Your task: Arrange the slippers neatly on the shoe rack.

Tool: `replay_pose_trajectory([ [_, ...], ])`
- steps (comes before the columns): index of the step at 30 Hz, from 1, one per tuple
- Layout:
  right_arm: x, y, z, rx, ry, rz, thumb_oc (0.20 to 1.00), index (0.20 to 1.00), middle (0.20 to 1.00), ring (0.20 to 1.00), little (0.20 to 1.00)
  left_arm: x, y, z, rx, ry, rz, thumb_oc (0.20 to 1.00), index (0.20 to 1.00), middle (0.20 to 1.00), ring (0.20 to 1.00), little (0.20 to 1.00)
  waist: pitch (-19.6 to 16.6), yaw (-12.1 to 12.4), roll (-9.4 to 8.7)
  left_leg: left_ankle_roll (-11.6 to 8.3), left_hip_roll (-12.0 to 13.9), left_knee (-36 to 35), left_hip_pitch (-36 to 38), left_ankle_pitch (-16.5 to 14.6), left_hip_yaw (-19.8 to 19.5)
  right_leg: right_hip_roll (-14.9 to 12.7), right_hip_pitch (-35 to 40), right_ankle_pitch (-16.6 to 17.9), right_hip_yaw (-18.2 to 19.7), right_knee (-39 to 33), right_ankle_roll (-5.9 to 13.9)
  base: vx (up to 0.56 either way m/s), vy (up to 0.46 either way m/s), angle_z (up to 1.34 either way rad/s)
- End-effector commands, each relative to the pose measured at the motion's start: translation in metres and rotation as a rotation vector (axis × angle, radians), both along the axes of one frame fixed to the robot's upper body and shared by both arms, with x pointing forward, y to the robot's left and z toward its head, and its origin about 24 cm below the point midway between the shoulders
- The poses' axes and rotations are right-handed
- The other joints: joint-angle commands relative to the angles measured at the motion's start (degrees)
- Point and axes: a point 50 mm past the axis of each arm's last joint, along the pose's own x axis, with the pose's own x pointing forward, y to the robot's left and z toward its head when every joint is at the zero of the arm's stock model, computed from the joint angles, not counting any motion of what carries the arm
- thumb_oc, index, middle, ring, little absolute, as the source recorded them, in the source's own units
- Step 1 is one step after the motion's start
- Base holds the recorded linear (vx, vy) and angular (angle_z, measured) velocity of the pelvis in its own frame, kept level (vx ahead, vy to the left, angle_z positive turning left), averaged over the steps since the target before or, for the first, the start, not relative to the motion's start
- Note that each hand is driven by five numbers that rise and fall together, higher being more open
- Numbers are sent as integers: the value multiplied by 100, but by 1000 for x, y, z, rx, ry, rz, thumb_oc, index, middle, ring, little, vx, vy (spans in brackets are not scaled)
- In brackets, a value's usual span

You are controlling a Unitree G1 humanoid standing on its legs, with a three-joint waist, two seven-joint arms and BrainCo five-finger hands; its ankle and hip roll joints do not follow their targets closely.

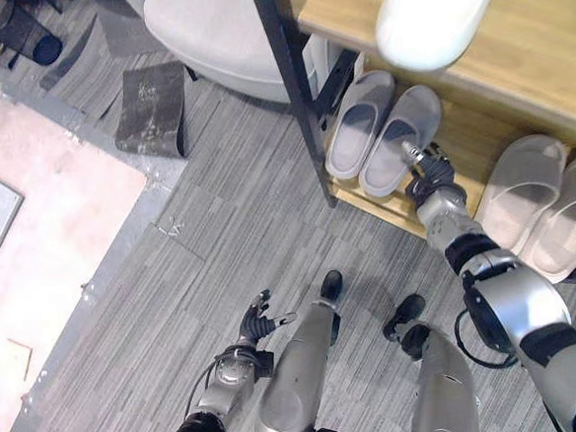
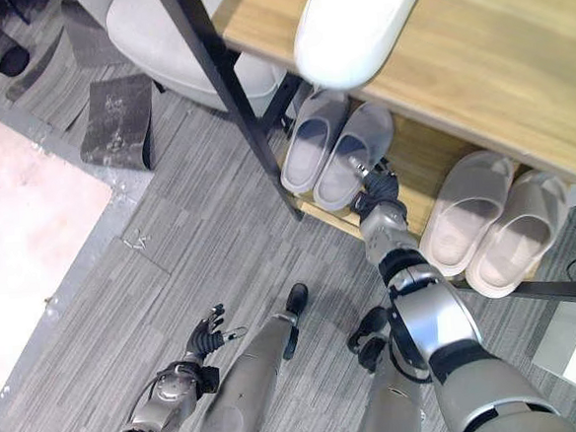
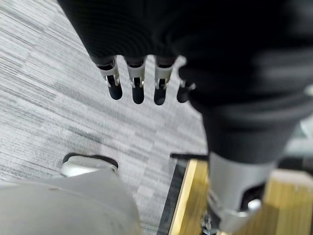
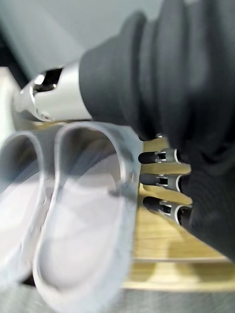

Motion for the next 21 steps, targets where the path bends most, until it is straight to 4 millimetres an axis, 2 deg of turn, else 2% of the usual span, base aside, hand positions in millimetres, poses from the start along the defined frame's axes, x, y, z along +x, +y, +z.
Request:
replay_pose_trajectory([
  [1, -11, 11, 3, -279, -91, 78, 1000, 1000, 1000, 1000, 1000, -9, 11, -4, 19, 3, 46, 1000, 1000, 1000, 1000, 1000, -379, -122, -347, -31, 74, -523, 299, 61, 298, 55, 828, 185, 106, -819, 539, 85, 15, -7],
  [3, -36, 23, -40, -308, -26, 146, 1000, 1000, 1000, 1000, 1000, -18, 12, -9, 8, 27, 75, 1000, 1000, 1000, 1000, 1000, -612, -236, -434, -53, 149, -995, 637, 240, 319, 162, 1159, 353, 7, -1252, 607, 100, 0, -9],
  [4, -37, 23, -40, -308, -24, 146, 1000, 1000, 1000, 1000, 1000, -18, 12, -9, 8, 28, 75, 1000, 1000, 1000, 1000, 1000, -614, -238, -432, -54, 151, -1012, 654, 248, 316, 166, 1176, 361, 2, -1268, 607, 124, -20, -13],
  [5, -51, 28, -58, -405, 2, 214, 1000, 1000, 1000, 1000, 1000, -23, 13, -12, 6, 43, 77, 1000, 1000, 1000, 1000, 1000, -755, -295, -465, -82, 201, -1258, 827, 342, 326, 222, 1357, 431, -72, -1522, 650, 165, -67, -27],
  [6, -79, 29, -89, -466, 71, 300, 1000, 1000, 1000, 1000, 1000, -29, 16, -15, 13, 63, 83, 1000, 1000, 1000, 1000, 1000, -982, -364, -521, -116, 264, -1598, 1115, 452, 356, 300, 1641, 523, -178, -1882, 705, 225, -79, -21],
  [8, -105, 20, -118, -492, 165, 340, 1000, 1000, 1000, 1000, 1000, -34, 19, -19, 35, 83, 71, 1000, 1000, 1000, 1000, 1000, -1208, -420, -563, -156, 297, -1904, 1415, 532, 382, 410, 1912, 588, -227, -2208, 737, 174, -64, -9],
  [12, -146, 13, -151, -430, 273, 373, 1000, 1000, 1000, 1000, 1000, -26, 20, -13, 57, 52, 51, 1000, 1000, 1000, 1000, 1000, -1566, -559, -611, -191, 370, -2222, 1839, 574, 560, 493, 2245, 688, -155, -2557, 787, 97, -38, -8],
  [15, -173, 9, -168, -400, 343, 433, 1000, 1000, 1000, 1000, 1000, -17, 1, -4, 93, 7, -142, 1000, 1000, 1000, 1000, 1000, -1774, -721, -605, -210, 416, -2368, 2089, 559, 715, 567, 2415, 724, -22, -2768, 794, 62, -15, -35],
  [16, -173, 9, -168, -400, 343, 433, 1000, 1000, 1000, 1000, 1000, -17, 1, -4, 93, 7, -142, 1000, 1000, 1000, 1000, 1000, -1787, -725, -607, -205, 410, -2368, 2069, 572, 711, 563, 2402, 738, -27, -2777, 795, 49, -14, -29],
  [17, -182, 6, -175, -415, 379, 450, 1000, 1000, 1000, 1000, 1000, -13, -13, 2, 113, -25, -259, 1000, 1000, 1000, 1000, 1000, -1857, -788, -600, -217, 418, -2433, 2148, 570, 779, 579, 2454, 753, 9, -2853, 810, 45, -25, -25],
  [18, -195, -2, -185, -424, 439, 466, 1000, 1000, 1000, 1000, 1000, -2, -33, 15, 189, -97, -451, 1000, 1000, 1000, 1000, 1000, -1960, -900, -584, -244, 441, -2475, 2210, 560, 829, 602, 2500, 761, 71, -2935, 818, 49, -28, -21],
  [19, -195, -2, -185, -424, 440, 466, 1000, 1000, 1000, 1000, 1000, -2, -33, 15, 189, -97, -451, 1000, 1000, 1000, 1000, 1000, -1964, -900, -585, -244, 440, -2475, 2205, 562, 829, 601, 2495, 763, 71, -2936, 818, 51, -24, -17],
  [20, -201, -8, -190, -420, 475, 454, 1000, 1000, 1000, 1000, 1000, 5, -44, 24, 239, -150, -558, 1000, 1000, 1000, 1000, 1000, -2005, -980, -566, -257, 448, -2491, 2266, 528, 876, 615, 2536, 749, 95, -2956, 829, 70, -10, -6],
  [21, -208, -18, -191, -414, 491, 425, 1000, 1000, 1000, 1000, 1000, 20, -64, 47, 352, -277, -747, 1000, 1000, 1000, 1000, 1000, -2094, -1138, -539, -256, 464, -2525, 2347, 486, 946, 640, 2571, 755, 169, -3000, 840, 84, -9, -14],
])
